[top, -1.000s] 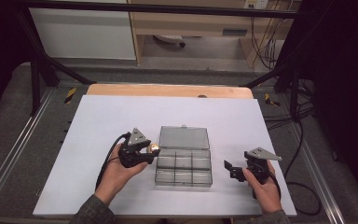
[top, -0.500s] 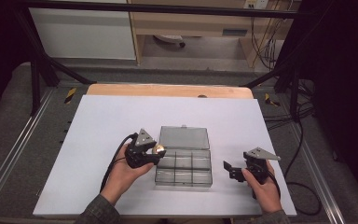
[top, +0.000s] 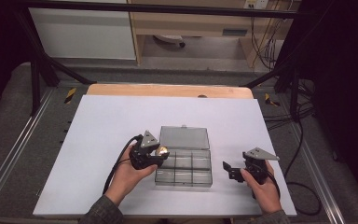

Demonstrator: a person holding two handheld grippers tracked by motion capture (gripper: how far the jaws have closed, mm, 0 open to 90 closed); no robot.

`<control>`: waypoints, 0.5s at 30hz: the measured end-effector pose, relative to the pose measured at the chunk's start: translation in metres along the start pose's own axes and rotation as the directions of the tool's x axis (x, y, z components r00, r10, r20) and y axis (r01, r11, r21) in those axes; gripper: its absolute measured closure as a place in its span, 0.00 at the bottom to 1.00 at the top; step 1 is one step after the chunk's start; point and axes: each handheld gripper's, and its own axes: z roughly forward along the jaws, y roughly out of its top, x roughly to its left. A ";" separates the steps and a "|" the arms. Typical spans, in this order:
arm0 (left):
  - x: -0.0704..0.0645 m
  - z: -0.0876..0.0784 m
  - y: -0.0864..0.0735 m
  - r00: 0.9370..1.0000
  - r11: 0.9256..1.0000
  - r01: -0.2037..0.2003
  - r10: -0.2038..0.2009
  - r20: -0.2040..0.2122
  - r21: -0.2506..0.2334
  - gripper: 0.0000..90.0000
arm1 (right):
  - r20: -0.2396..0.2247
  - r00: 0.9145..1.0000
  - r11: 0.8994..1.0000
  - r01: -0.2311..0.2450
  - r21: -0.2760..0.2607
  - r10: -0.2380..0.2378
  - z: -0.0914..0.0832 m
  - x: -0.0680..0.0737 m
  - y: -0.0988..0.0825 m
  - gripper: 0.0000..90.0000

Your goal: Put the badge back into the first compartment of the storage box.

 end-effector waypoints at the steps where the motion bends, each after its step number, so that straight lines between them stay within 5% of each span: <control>1: 0.000 0.000 0.000 1.000 1.000 -0.004 0.004 0.001 0.004 0.53 | 0.000 1.000 1.000 0.000 0.000 0.000 0.000 0.000 0.000 0.06; 15: -0.008 0.006 -0.004 1.000 1.000 -0.010 0.009 0.029 0.015 0.53 | -0.006 1.000 1.000 -0.003 0.000 0.003 -0.001 0.000 0.000 0.06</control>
